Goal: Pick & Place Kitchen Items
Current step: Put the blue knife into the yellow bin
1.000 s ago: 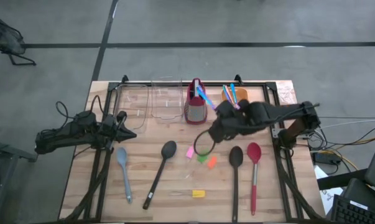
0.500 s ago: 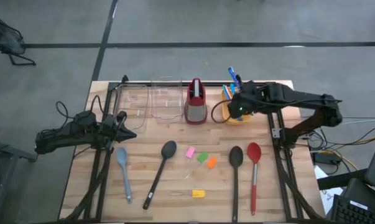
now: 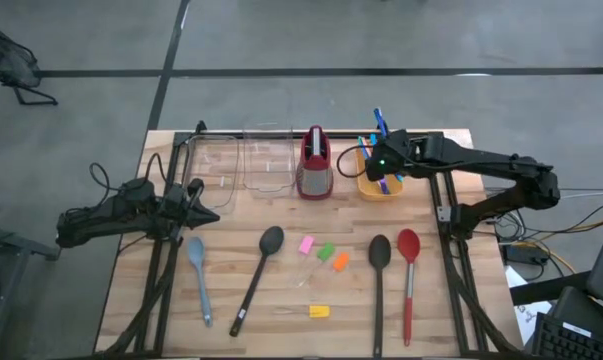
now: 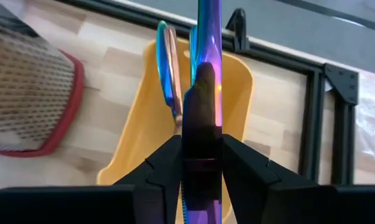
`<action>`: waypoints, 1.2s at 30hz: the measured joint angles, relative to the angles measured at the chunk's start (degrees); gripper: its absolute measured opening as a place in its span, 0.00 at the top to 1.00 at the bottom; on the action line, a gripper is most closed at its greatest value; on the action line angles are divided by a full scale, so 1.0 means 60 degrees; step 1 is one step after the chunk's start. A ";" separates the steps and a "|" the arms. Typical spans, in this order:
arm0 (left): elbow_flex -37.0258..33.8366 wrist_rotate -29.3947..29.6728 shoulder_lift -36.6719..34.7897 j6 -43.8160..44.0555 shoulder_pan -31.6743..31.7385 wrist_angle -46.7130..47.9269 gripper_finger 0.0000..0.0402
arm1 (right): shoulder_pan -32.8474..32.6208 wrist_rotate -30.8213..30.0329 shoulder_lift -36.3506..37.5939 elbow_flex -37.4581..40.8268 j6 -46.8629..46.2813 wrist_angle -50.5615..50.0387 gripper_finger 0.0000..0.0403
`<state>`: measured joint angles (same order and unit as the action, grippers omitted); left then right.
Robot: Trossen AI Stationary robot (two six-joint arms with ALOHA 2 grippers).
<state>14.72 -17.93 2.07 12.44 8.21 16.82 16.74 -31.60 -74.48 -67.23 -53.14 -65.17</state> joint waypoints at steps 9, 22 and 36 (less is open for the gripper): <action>0.0000 0.0001 0.0000 -0.0001 0.0000 -0.0002 0.97 | 0.0750 0.0311 -0.0278 0.1946 0.0645 0.2725 0.78; 0.0000 0.0001 0.0004 0.0001 -0.0002 -0.0004 0.97 | 0.1219 0.0540 -0.0579 0.3513 0.1076 0.4984 0.78; 0.0000 0.0001 0.0000 -0.0001 -0.0002 -0.0001 0.97 | 0.1211 0.0784 -0.0715 0.3769 0.0849 0.5224 0.69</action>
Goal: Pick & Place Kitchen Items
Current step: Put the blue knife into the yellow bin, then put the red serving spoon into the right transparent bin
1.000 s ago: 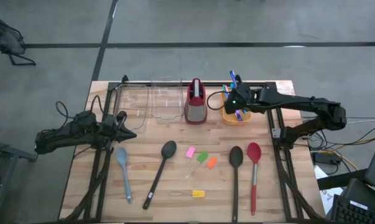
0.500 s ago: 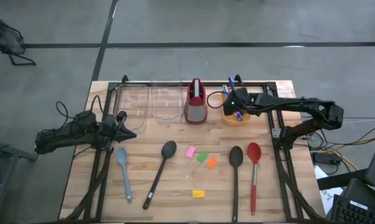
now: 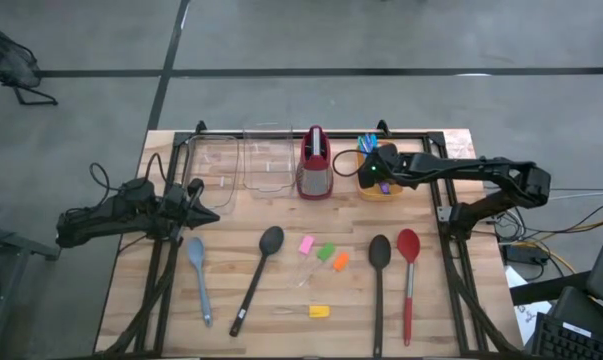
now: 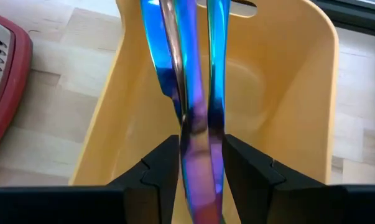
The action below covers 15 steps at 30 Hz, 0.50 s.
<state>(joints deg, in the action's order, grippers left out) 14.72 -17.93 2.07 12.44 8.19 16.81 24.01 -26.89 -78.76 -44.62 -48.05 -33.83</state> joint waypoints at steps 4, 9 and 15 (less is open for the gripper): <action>0.0000 -0.0001 0.0000 -0.0002 0.0000 0.0000 0.97 | -0.0020 0.0021 0.0025 0.0000 0.0044 -0.0016 0.67; 0.0000 0.0000 0.0000 -0.0001 -0.0001 -0.0001 0.97 | -0.0201 0.0065 0.0326 -0.0124 0.0424 -0.0089 0.67; 0.0000 -0.0001 0.0000 -0.0002 -0.0001 -0.0003 0.97 | -0.0782 0.0091 0.1062 -0.0346 0.0887 -0.0324 0.76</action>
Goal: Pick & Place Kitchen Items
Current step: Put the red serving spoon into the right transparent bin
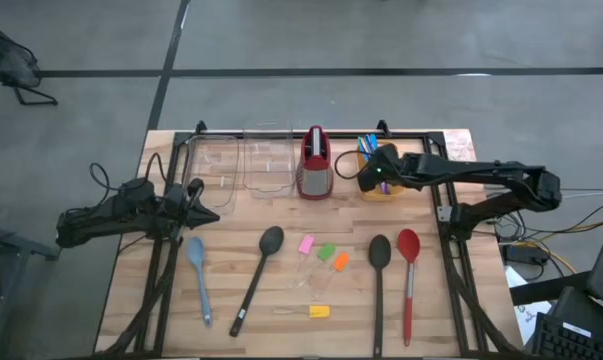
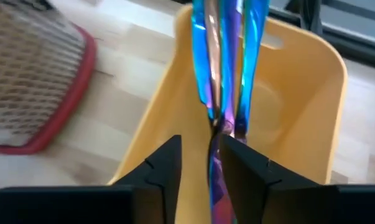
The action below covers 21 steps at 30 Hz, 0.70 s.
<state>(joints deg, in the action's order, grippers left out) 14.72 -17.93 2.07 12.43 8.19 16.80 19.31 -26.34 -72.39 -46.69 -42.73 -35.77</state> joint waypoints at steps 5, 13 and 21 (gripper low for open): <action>0.0000 0.0004 0.0001 0.0004 0.0001 0.0000 0.97 | -0.0812 -0.0016 0.0808 -0.0019 0.0063 -0.0153 0.88; 0.0000 0.0001 0.0001 0.0001 0.0001 0.0002 0.97 | -0.2610 -0.0926 0.1973 0.0010 0.0320 -0.0134 0.97; 0.0000 0.0002 0.0000 0.0004 0.0002 0.0002 0.97 | -0.4818 -0.1807 0.2186 0.0201 0.0815 0.0810 0.98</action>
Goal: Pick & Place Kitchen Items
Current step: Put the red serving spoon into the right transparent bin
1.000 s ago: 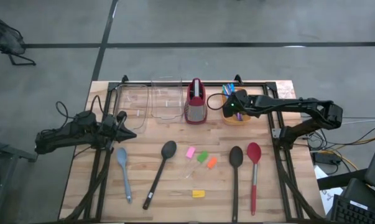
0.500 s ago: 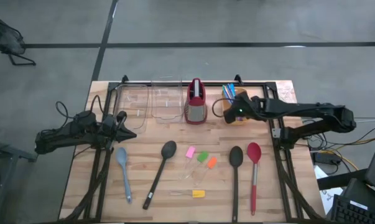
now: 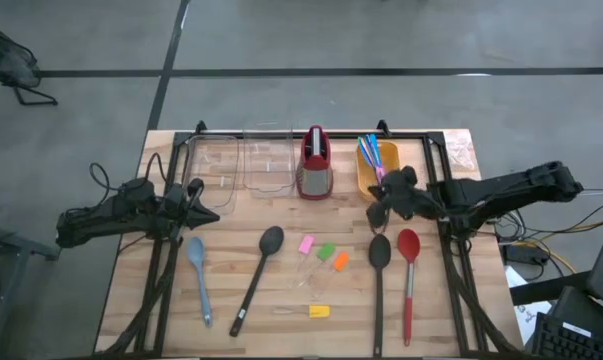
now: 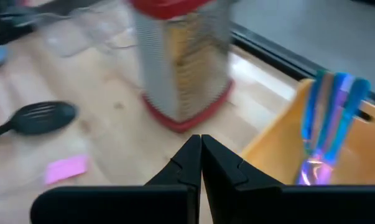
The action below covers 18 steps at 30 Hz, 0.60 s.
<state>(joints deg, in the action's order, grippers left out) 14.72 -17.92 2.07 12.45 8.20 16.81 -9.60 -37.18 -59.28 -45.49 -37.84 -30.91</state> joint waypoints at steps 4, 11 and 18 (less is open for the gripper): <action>0.0000 0.0000 0.0002 -0.0002 0.0000 -0.0001 0.97 | -0.1101 -0.0646 -0.0410 0.0086 0.0559 0.0949 0.98; 0.0000 -0.0001 0.0001 0.0000 -0.0001 -0.0001 0.97 | -0.2740 -0.1598 -0.0829 0.0115 0.1976 0.2294 0.98; 0.0000 0.0002 0.0000 -0.0002 0.0002 0.0000 0.97 | -0.3902 -0.1294 -0.1014 0.0130 0.0592 0.2268 0.98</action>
<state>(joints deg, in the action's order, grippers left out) 14.72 -17.91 2.07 12.43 8.21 16.80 -33.01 -44.95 -65.36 -44.71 -34.28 -17.30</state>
